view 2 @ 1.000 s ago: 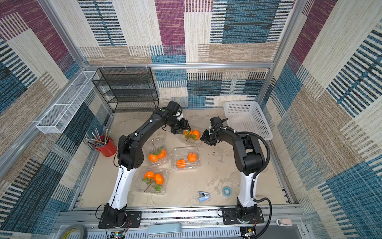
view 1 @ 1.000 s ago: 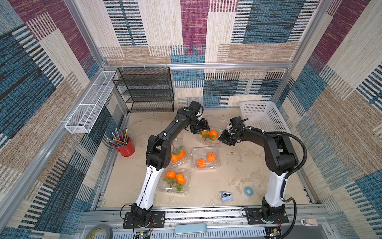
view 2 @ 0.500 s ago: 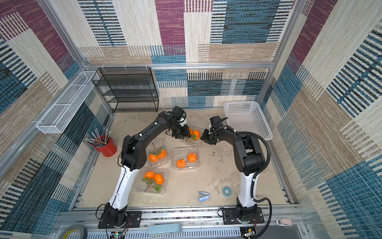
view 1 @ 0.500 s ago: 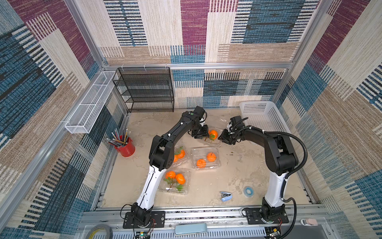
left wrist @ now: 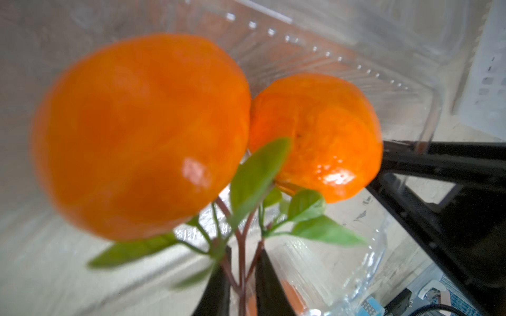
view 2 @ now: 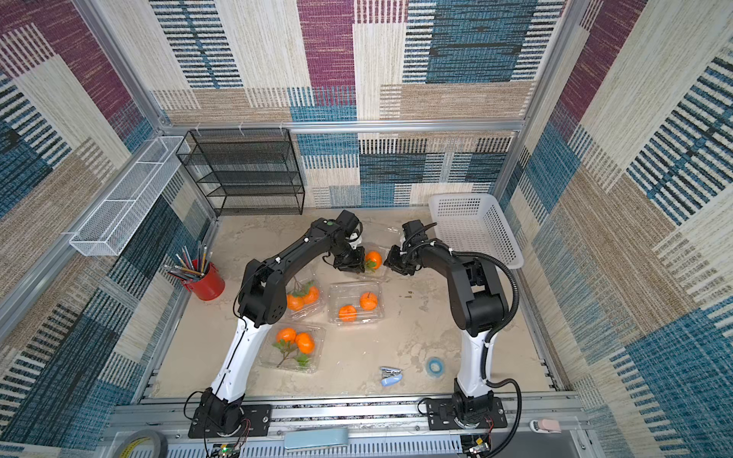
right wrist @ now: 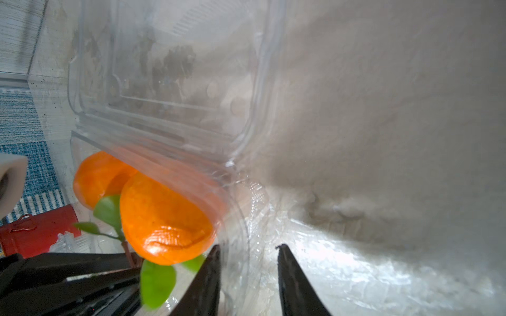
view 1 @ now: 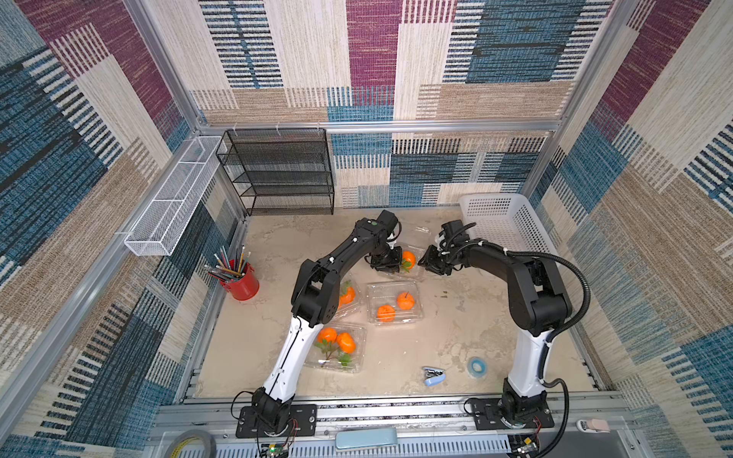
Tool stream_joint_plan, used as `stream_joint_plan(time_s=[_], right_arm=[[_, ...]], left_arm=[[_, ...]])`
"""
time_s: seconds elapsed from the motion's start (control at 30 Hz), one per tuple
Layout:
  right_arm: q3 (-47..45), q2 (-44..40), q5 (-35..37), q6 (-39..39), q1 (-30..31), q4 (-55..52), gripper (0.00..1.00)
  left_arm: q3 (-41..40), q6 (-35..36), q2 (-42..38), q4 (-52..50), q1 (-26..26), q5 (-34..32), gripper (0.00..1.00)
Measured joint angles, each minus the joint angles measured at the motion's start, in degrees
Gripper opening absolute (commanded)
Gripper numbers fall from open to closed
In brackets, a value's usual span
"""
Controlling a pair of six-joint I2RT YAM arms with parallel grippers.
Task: Take oranges out of containers
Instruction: Pick up the orange from the packing box.
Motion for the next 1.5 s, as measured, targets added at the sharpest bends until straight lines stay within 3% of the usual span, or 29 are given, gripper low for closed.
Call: stream_joint_plan(time_s=[0.1,0.5,0.77,1.07,1.17,1.5], right_arm=[[0.0,0.11,-0.02,0.0,0.0,-0.15,0.37],[2.4,0.17,-0.85,0.57,0.0,-0.72,0.44],[5.99,0.13,-1.77,1.81,-0.17,-2.27,0.68],[7.93,-4.94,-5.64,4.2,-3.39,-1.99,0.98],[7.93,-5.84,-9.14,5.92,-4.04,0.48,0.99],[7.54,-4.02,-19.34,10.84,-3.61,7.78,0.87]], left_arm=[[0.96,0.0,0.0,-0.04,0.0,0.04,0.0],[2.64,-2.29,-3.58,1.4,0.39,2.19,0.0],[1.64,-5.42,-5.79,4.33,1.73,4.7,0.0],[-8.66,-13.03,-10.43,15.26,5.05,12.37,0.0],[-10.16,-16.2,-10.51,19.52,5.4,15.52,0.0],[-14.49,-23.52,-12.02,32.94,5.22,24.04,0.0]])
